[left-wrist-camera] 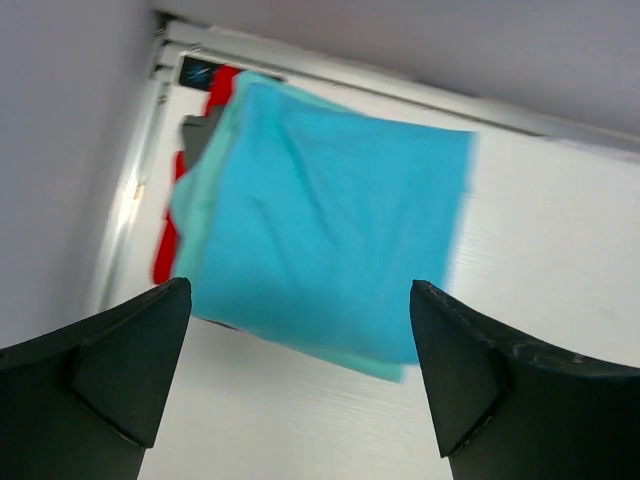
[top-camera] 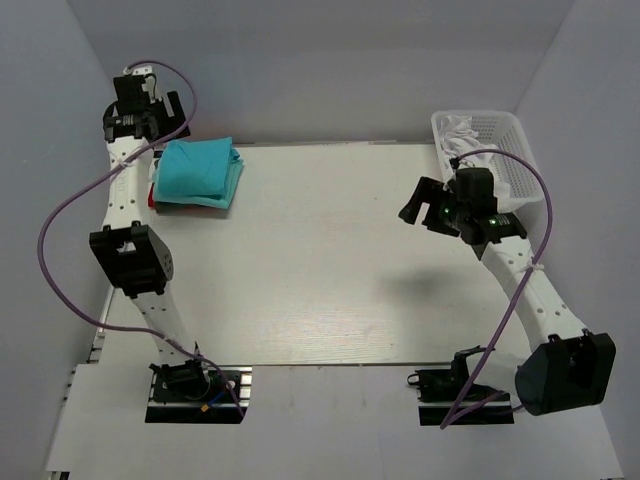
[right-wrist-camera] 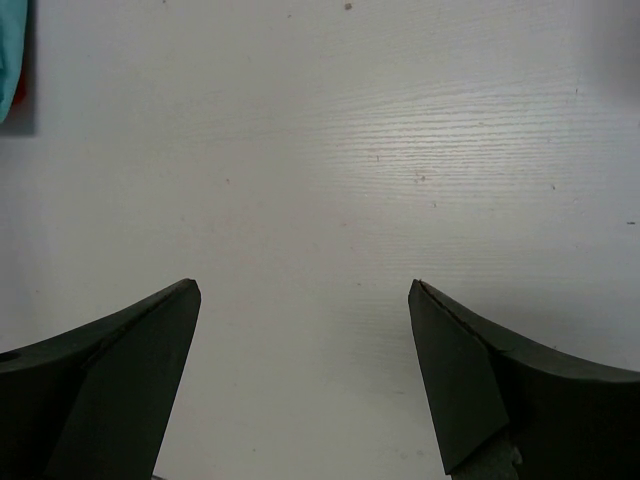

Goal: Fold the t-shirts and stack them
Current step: Put the neatly folded tshirt into the corner of the board with the left arm

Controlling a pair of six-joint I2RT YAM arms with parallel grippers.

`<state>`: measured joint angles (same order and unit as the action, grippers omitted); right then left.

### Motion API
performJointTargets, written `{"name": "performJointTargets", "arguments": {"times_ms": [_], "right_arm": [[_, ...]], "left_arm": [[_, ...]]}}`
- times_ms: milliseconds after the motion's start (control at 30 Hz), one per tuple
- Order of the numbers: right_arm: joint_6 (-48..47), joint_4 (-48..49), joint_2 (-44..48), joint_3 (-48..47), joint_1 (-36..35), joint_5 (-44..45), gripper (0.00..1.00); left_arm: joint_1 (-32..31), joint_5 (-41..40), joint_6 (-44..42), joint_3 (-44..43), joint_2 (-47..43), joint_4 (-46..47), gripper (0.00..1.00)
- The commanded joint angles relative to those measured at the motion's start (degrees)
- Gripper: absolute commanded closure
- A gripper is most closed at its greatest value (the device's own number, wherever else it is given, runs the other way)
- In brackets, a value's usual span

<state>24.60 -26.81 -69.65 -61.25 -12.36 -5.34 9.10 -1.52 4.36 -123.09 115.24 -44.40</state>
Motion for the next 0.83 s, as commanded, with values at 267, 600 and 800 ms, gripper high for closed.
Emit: {"name": "performJointTargets", "arguments": {"times_ms": [267,600,800], "right_arm": [[-1.0,4.9,9.5,12.4,0.3,-0.4,0.10],[0.6,11.2,17.3,21.3,0.1,-4.0,0.10],[1.4,15.6,18.9,24.2,0.1,-6.8,0.10]], "left_arm": [[-23.1,5.6,18.4,39.3,-29.8,14.5,0.00],[-35.9,-2.8,17.2,58.9,-43.7,17.9,0.00],[-36.4,-2.8,17.2,60.8,-45.5,17.9,0.00]]}}
